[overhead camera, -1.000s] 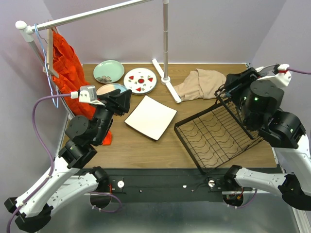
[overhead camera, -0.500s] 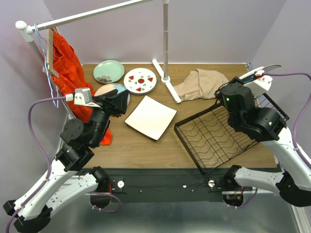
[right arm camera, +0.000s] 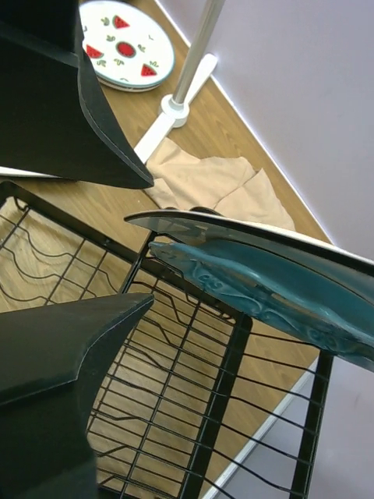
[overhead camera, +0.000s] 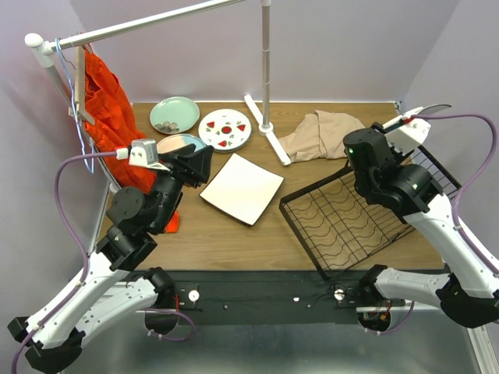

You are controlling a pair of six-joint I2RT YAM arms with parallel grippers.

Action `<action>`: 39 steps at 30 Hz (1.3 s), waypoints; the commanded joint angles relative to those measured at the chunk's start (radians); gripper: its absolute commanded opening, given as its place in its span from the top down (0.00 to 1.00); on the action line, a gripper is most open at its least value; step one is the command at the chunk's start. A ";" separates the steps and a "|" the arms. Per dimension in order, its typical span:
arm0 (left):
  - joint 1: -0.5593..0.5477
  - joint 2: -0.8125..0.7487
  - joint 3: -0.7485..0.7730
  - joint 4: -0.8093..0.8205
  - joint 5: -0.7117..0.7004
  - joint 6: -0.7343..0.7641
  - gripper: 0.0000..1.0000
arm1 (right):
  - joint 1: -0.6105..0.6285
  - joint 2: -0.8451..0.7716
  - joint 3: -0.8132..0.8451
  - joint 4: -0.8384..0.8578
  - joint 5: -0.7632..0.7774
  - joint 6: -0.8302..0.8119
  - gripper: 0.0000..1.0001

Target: Unload the plates from the dish rack

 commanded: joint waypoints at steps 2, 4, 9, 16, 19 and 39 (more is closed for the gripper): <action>0.001 0.047 0.015 0.053 0.084 0.036 0.36 | -0.021 0.033 -0.002 -0.031 0.038 0.017 0.36; 0.001 0.056 0.019 0.056 0.090 0.034 0.36 | -0.027 0.029 -0.005 -0.031 0.049 0.023 0.36; 0.001 0.044 -0.007 0.118 0.126 0.045 0.36 | -0.034 0.028 -0.002 -0.031 0.058 0.009 0.36; -0.001 0.091 -0.017 0.228 0.306 0.100 0.37 | -0.035 0.045 0.143 0.070 -0.242 -0.277 0.36; -0.011 0.157 0.032 0.216 0.321 0.116 0.39 | -0.035 0.031 0.197 0.111 -0.428 -0.379 0.36; -0.418 0.686 0.339 0.487 0.196 0.478 0.49 | -0.032 0.249 0.771 0.424 -0.936 -0.637 0.38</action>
